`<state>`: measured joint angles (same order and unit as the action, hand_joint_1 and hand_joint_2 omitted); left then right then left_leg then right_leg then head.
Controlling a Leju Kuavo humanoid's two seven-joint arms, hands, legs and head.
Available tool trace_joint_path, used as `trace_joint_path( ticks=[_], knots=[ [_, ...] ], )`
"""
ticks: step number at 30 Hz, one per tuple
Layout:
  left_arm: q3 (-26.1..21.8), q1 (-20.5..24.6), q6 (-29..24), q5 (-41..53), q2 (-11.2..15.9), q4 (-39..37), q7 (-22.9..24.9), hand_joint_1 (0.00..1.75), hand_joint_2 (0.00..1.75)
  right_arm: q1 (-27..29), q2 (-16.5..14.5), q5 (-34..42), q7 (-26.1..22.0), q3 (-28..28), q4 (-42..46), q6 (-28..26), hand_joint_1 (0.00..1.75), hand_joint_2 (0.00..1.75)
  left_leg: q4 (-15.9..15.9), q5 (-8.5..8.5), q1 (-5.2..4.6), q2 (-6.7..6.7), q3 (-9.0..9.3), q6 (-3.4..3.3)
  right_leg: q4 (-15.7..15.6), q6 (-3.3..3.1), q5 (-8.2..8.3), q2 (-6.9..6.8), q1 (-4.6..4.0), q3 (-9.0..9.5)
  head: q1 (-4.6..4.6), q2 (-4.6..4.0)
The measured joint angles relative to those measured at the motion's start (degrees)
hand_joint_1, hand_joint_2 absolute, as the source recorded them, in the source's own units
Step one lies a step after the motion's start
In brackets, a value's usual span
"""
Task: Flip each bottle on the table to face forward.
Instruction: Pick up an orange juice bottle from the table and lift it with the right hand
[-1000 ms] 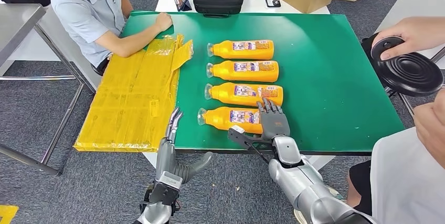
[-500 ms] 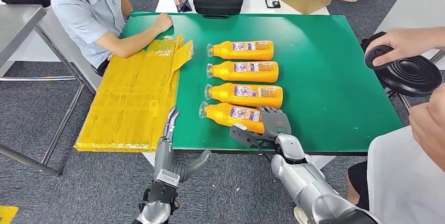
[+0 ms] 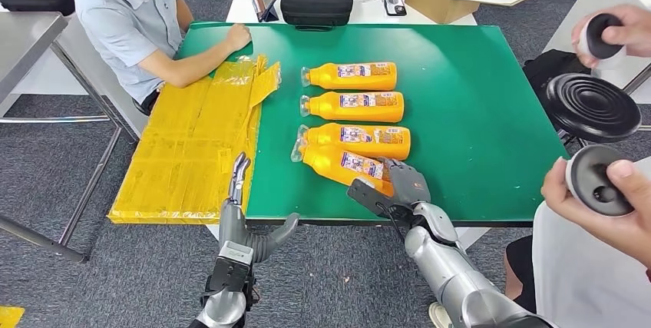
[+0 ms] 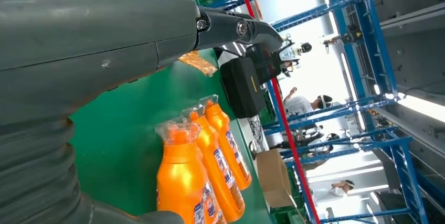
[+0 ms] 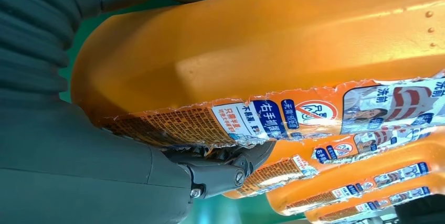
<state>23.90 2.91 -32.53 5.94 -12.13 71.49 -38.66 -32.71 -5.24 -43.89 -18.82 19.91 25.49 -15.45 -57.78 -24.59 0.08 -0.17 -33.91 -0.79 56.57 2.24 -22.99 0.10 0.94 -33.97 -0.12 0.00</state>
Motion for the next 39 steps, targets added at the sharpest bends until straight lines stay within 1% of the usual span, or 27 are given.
trace_joint_path(
  ticks=[13,16,18,20,22,24,27,28,30,34,39],
  knots=[
    [-0.73,-0.04,-0.21,-0.44,-0.34,0.01,0.0,0.0,1.75,0.44,-0.33,0.53,-0.81,-1.59,0.05,0.01,1.75,1.75,0.01,0.01,0.0,0.0,0.14,0.0,0.0,0.0,0.0,0.0,0.0,0.14,0.0,0.0],
    [-1.6,-0.1,-0.25,-4.11,-0.59,0.01,0.2,0.0,1.75,1.39,-0.54,3.19,-4.6,-2.38,0.57,-0.43,1.75,1.75,0.01,0.0,0.0,0.02,0.14,0.0,0.0,0.0,0.0,0.02,-0.01,0.15,0.01,0.0],
    [-3.1,-0.14,1.17,-10.56,-0.88,0.01,1.59,0.0,1.75,3.36,-0.96,6.3,-8.66,-3.18,2.38,-1.24,1.75,1.75,0.01,0.0,0.01,0.02,0.12,0.0,0.0,0.0,0.0,0.03,-0.02,0.13,0.01,0.0],
    [-5.15,-0.31,3.62,-18.41,-1.16,0.07,4.75,0.0,1.75,6.27,-1.53,9.69,-11.45,-3.75,5.95,-1.94,1.75,1.75,0.01,0.0,0.03,0.02,0.07,0.01,0.0,0.0,0.0,0.03,-0.05,0.09,-0.02,0.0],
    [-7.02,-0.9,6.65,-25.16,-1.52,0.52,8.88,0.0,1.75,9.54,-1.9,13.14,-12.34,-3.92,10.75,-2.44,1.75,1.75,0.01,0.02,0.06,0.0,-0.04,0.02,0.01,-0.02,-0.01,0.01,-0.1,0.01,-0.02,0.0],
    [-8.15,-1.78,11.0,-30.46,-1.79,1.09,12.88,0.0,1.75,12.87,-1.99,16.34,-12.73,-3.89,16.06,-2.93,1.75,1.75,0.01,0.04,0.07,-0.03,-0.23,0.04,0.02,-0.03,-0.03,-0.01,-0.11,-0.12,0.0,0.0],
    [-8.12,-2.79,21.62,-34.85,-1.52,1.38,16.35,0.0,1.75,17.07,-1.96,19.31,-13.82,-3.33,23.18,-2.82,1.75,1.75,0.01,0.08,0.07,-0.05,-0.55,0.01,0.03,-0.02,-0.02,-0.02,-0.08,-0.38,-0.01,0.0],
    [-7.68,-2.98,25.43,-35.31,-1.33,1.4,16.78,0.0,1.75,18.18,-1.96,19.78,-14.16,-2.86,25.3,-2.62,1.75,1.75,0.01,0.09,0.06,-0.05,-0.63,0.0,0.03,-0.02,-0.02,-0.02,-0.06,-0.46,-0.01,0.0],
    [-6.62,-3.28,30.56,-35.51,-1.03,1.42,17.03,0.0,1.75,19.86,-1.98,20.16,-14.37,-1.45,29.22,-2.32,1.75,1.75,0.01,0.09,0.04,-0.04,-0.75,-0.01,0.04,-0.01,-0.01,-0.02,-0.01,-0.6,-0.01,0.0],
    [-5.31,-3.65,32.95,-35.5,-0.74,2.17,17.0,0.0,1.75,21.36,-1.98,20.05,-13.99,1.33,33.9,-2.69,1.74,1.75,0.01,0.08,0.03,-0.06,-0.86,-0.02,0.04,0.0,-0.01,-0.03,0.01,-0.71,-0.01,0.0],
    [-4.98,-4.22,34.48,-36.46,-0.71,4.4,16.42,0.0,1.75,22.34,-1.97,20.38,-14.32,3.37,36.4,-3.76,1.67,1.75,0.01,0.08,0.03,-0.06,-0.99,-0.02,0.04,0.0,-0.01,-0.03,0.01,-0.84,-0.01,0.0]
  ],
)
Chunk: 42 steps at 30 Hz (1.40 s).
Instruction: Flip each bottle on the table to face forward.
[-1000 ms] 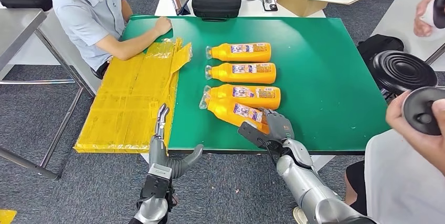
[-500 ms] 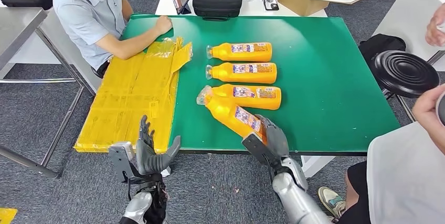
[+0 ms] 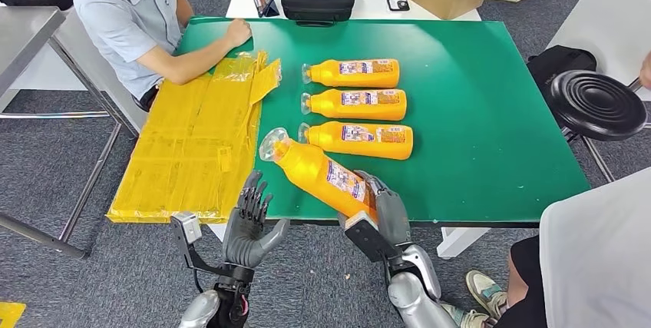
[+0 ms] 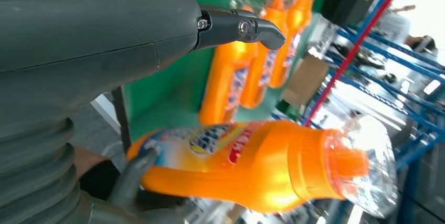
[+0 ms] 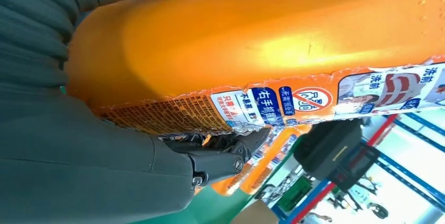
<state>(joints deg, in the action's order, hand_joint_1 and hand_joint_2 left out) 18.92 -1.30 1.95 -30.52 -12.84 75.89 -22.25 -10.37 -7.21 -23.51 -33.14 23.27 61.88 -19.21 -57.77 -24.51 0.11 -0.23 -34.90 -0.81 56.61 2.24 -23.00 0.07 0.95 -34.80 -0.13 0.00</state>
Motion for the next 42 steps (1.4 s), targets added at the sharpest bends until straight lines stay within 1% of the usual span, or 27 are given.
trace_joint_path(
  ticks=[5,8,15,20,25,29,34,37,38,40,41,42],
  knots=[
    [0.69,-0.35,5.92,-0.84,0.65,1.91,-1.94,0.0,1.75,0.22,-0.02,0.15,-0.23,1.94,0.89,0.91,1.63,1.75,0.0,0.0,0.0,0.0,-0.04,0.0,0.0,0.0,0.0,0.0,0.0,-0.03,-0.01,0.0],
    [1.37,-0.38,7.49,0.02,0.98,2.65,-2.69,0.0,1.75,0.12,-0.08,-0.34,-0.23,3.47,0.88,2.15,1.64,1.75,0.0,0.0,0.0,0.0,-0.06,0.0,0.0,0.0,0.0,0.0,0.0,-0.05,-0.01,0.0],
    [2.07,0.79,7.74,0.97,1.05,2.5,-3.15,0.0,1.75,-1.46,-0.64,-3.57,-0.14,6.96,0.87,3.15,1.61,1.75,0.0,0.01,0.0,0.0,-0.08,0.0,0.0,0.0,0.0,0.0,0.0,-0.08,0.01,0.0],
    [2.25,2.22,6.67,1.33,1.05,1.07,-2.82,0.0,1.75,-2.22,-1.43,-5.27,-0.04,9.97,0.87,3.14,1.61,1.75,0.0,0.02,0.0,0.0,-0.09,0.0,0.0,0.0,0.0,0.0,0.0,-0.09,0.0,0.0],
    [2.54,2.7,6.11,1.58,1.03,-0.07,-2.41,0.0,1.75,-2.64,-2.03,-5.61,-0.06,12.01,0.87,3.15,1.61,1.75,0.0,0.01,0.0,0.0,-0.1,0.01,0.01,0.0,0.0,0.0,0.0,-0.12,0.0,0.0],
    [2.54,2.91,5.58,1.32,1.03,-0.54,-2.22,0.0,1.75,-2.74,-2.06,-5.58,-0.04,12.89,0.87,3.24,1.65,1.75,0.0,0.01,0.0,0.0,-0.12,0.0,0.01,0.0,0.0,0.0,0.0,-0.12,0.01,0.0],
    [2.55,3.53,5.27,0.84,1.01,-1.26,-2.35,0.0,1.75,-2.93,-2.39,-4.63,0.28,14.7,0.86,4.3,1.58,1.75,0.0,0.02,0.0,0.0,-0.12,0.0,0.01,0.0,0.0,0.0,0.0,-0.12,0.01,0.0],
    [2.52,3.61,5.96,0.09,1.01,-1.26,-3.67,0.44,1.75,-3.28,-2.51,-3.08,0.38,15.85,0.68,5.14,1.48,1.75,0.0,0.02,0.0,0.0,-0.12,0.01,0.01,-0.01,0.0,0.0,-0.01,-0.12,0.01,0.0],
    [2.51,3.59,6.27,-0.11,1.01,-1.21,-4.25,0.85,1.75,-3.37,-2.56,-2.61,0.38,16.18,0.56,5.38,1.45,1.75,0.0,0.02,0.0,0.0,-0.12,0.01,0.01,-0.01,0.0,0.0,-0.01,-0.12,0.01,0.0],
    [2.44,3.52,6.76,-0.33,1.01,-1.08,-5.18,1.43,1.75,-3.55,-2.68,-1.98,0.38,16.65,0.28,5.81,1.36,1.75,0.0,0.02,0.01,0.0,-0.12,0.01,0.01,-0.01,0.0,0.0,-0.01,-0.13,0.0,0.0],
    [2.39,3.46,6.91,-0.49,1.01,-0.96,-5.48,1.72,1.75,-3.66,-2.75,-1.78,0.38,16.85,0.12,5.93,1.27,1.75,0.0,0.02,0.01,0.0,-0.12,0.01,0.01,-0.01,0.0,0.0,-0.01,-0.13,0.0,0.0],
    [2.32,3.38,7.01,-0.66,1.01,-0.83,-5.71,1.75,1.75,-3.81,-2.81,-1.62,0.37,17.05,-0.07,6.03,1.12,1.75,0.0,0.02,0.01,0.01,-0.12,0.01,0.01,-0.01,0.0,0.0,-0.01,-0.13,-0.01,0.0]
  ],
)
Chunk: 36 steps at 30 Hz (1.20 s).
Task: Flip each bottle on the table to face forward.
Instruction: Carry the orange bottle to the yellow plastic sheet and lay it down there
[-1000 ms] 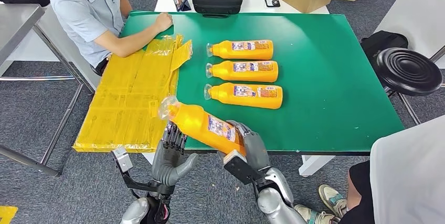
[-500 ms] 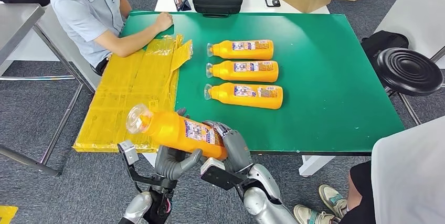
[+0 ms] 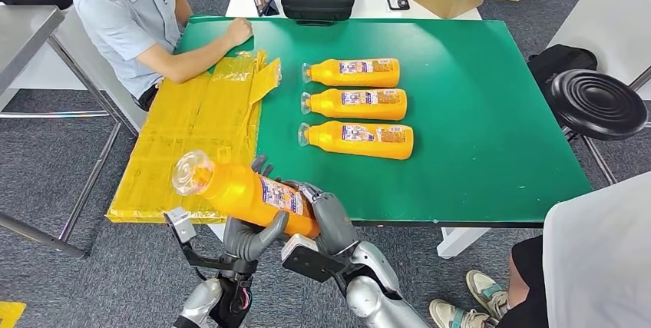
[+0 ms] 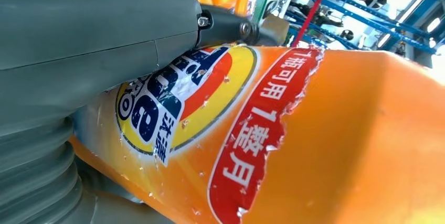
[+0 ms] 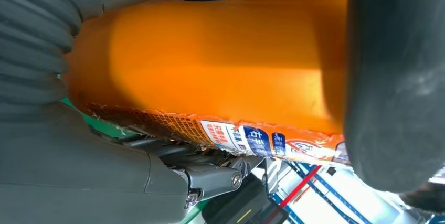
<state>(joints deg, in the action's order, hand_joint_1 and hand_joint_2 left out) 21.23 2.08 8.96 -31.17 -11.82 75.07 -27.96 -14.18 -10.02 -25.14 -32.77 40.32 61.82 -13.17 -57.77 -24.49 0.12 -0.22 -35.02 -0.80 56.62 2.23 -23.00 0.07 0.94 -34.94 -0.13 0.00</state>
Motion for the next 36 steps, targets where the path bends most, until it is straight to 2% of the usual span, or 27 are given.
trace_joint_path(
  ticks=[1,3,4,5,10,14,22,24,30,36],
  knots=[
    [-0.1,-0.07,0.07,-0.2,0.0,0.14,-0.19,1.75,1.75,-0.17,-0.03,0.11,-0.01,0.19,-0.17,0.07,0.9,1.75,0.0,0.0,0.0,0.0,0.0,0.0,0.0,0.0,0.0,0.0,0.0,0.0,0.0,0.0],
    [-0.31,-0.26,0.27,-0.47,0.0,0.44,-0.49,1.75,1.75,-0.48,-0.05,0.25,-0.05,0.53,-0.49,0.32,0.33,1.75,0.0,0.0,0.0,0.0,0.0,0.0,0.0,0.0,0.0,0.0,0.0,-0.01,0.0,0.0],
    [-0.41,-0.35,0.44,-0.55,0.0,0.56,-0.63,1.75,1.75,-0.58,-0.05,0.29,-0.07,0.7,-0.59,0.51,0.13,1.75,0.0,0.0,0.0,0.0,0.0,0.0,0.0,0.0,0.0,0.0,0.01,-0.01,0.01,0.0],
    [-0.51,-0.42,0.68,-0.62,0.01,0.67,-0.79,1.75,1.75,-0.64,-0.05,0.32,-0.09,0.89,-0.68,0.78,0.02,1.75,0.0,0.0,0.0,0.0,0.0,0.0,0.0,0.0,0.0,0.0,0.01,-0.01,0.01,0.0],
    [-1.13,-0.47,2.8,-1.72,0.03,0.81,-1.0,1.75,1.75,-0.66,0.02,0.32,-0.13,1.74,-1.14,2.37,0.0,1.75,0.0,0.0,0.0,0.0,0.0,0.0,0.0,0.0,0.0,0.0,0.01,-0.01,0.01,0.0],
    [-1.35,-0.57,3.31,-2.11,0.04,0.81,-0.79,1.75,1.75,-0.64,0.09,0.27,-0.19,1.92,-1.36,2.43,0.0,0.0,0.0,0.0,0.0,0.0,0.0,0.0,0.0,0.0,0.0,0.0,0.01,-0.02,0.01,0.0],
    [-1.97,-0.59,2.83,-1.76,0.04,0.76,0.04,1.75,1.75,-0.13,0.39,-1.17,-0.43,1.95,-0.82,0.72,0.0,0.0,0.0,0.0,0.0,0.0,0.0,0.0,0.0,0.0,0.0,0.0,0.01,-0.03,0.01,0.0],
    [-2.1,-0.44,-0.58,0.59,0.02,0.73,0.15,1.75,1.75,0.33,0.52,-1.94,-0.48,1.95,-0.46,-0.63,0.0,0.0,0.0,0.0,0.0,0.0,-0.01,0.0,0.0,0.0,0.0,0.0,0.01,-0.03,0.01,0.0],
    [-3.92,0.97,-15.25,12.16,0.03,-0.27,0.35,1.75,1.75,2.66,1.39,-3.92,-0.7,1.95,1.98,-6.26,0.0,0.0,0.0,0.0,0.0,0.0,-0.02,0.0,0.0,0.0,0.0,0.0,0.01,-0.03,0.01,0.0],
    [-4.4,1.25,-16.97,13.34,0.07,-0.6,0.3,1.75,1.75,2.97,1.48,-3.96,-0.71,1.95,2.36,-6.82,0.0,0.0,0.0,0.0,0.0,0.01,-0.02,0.0,0.0,0.0,0.0,0.01,0.01,-0.04,0.0,0.0]
  ],
)
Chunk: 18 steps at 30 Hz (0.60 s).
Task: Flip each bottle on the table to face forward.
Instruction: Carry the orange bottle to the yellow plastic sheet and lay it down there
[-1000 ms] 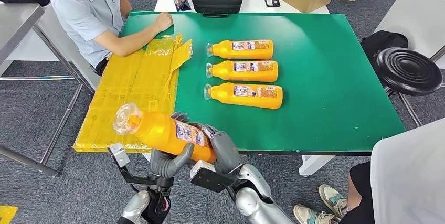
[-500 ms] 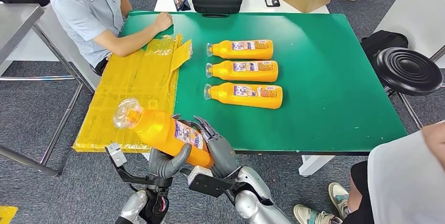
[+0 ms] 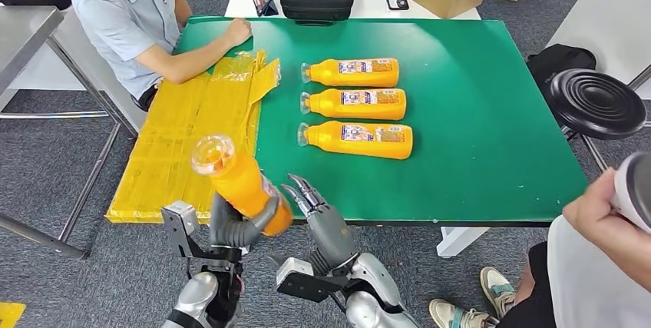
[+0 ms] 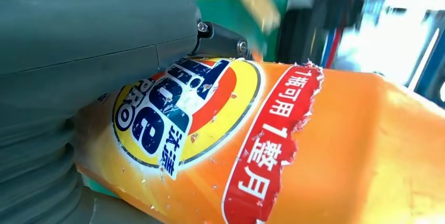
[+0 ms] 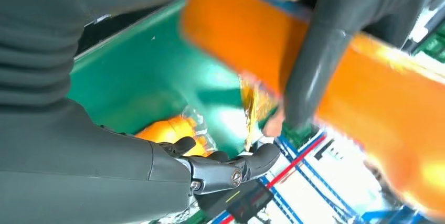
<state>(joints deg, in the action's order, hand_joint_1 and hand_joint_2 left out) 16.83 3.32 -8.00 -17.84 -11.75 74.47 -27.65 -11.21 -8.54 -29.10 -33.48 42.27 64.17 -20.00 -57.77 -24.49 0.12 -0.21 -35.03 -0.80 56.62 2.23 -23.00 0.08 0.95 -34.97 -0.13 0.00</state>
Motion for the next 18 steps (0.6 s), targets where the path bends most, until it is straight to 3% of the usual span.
trace_joint_path(
  ticks=[3,7,11,15,18],
  knots=[
    [-1.64,0.9,-4.41,3.71,0.3,-1.15,-0.72,1.75,1.75,1.05,0.46,0.01,-0.06,-0.07,1.38,-1.74,0.0,0.0,0.0,0.01,0.0,-0.01,0.0,0.0,0.0,0.0,0.0,-0.01,0.0,0.0,0.02,0.0],
    [-5.99,3.05,-17.27,14.27,1.32,-3.63,-2.96,1.75,1.75,3.91,1.34,0.35,-0.51,-1.0,4.64,-6.54,0.0,0.0,0.0,0.01,0.0,-0.01,-0.01,0.0,0.0,0.0,0.0,-0.01,0.0,-0.01,0.02,0.0],
    [-6.96,4.27,-22.3,19.11,1.85,-4.92,-3.98,1.75,1.75,4.49,1.34,0.69,-0.71,-1.38,5.2,-7.11,0.0,0.0,0.0,0.01,0.0,-0.01,-0.01,0.0,0.0,0.0,0.0,-0.01,0.0,-0.01,0.02,0.0],
    [-8.15,6.4,-30.24,29.98,2.29,-8.13,-5.2,1.75,1.75,4.71,1.31,1.47,-1.45,-1.56,5.41,-7.05,0.0,0.0,0.0,0.02,0.0,-0.02,-0.01,-0.01,0.0,0.0,0.0,-0.01,0.0,0.0,0.02,0.0],
    [-9.86,8.28,-31.6,35.64,2.53,-11.02,-5.4,1.75,1.75,4.81,1.25,1.99,-1.85,-1.57,5.56,-6.82,0.0,0.0,0.0,0.03,0.0,-0.01,-0.01,0.0,0.01,0.0,0.01,-0.01,0.0,0.0,0.02,0.0]
  ],
)
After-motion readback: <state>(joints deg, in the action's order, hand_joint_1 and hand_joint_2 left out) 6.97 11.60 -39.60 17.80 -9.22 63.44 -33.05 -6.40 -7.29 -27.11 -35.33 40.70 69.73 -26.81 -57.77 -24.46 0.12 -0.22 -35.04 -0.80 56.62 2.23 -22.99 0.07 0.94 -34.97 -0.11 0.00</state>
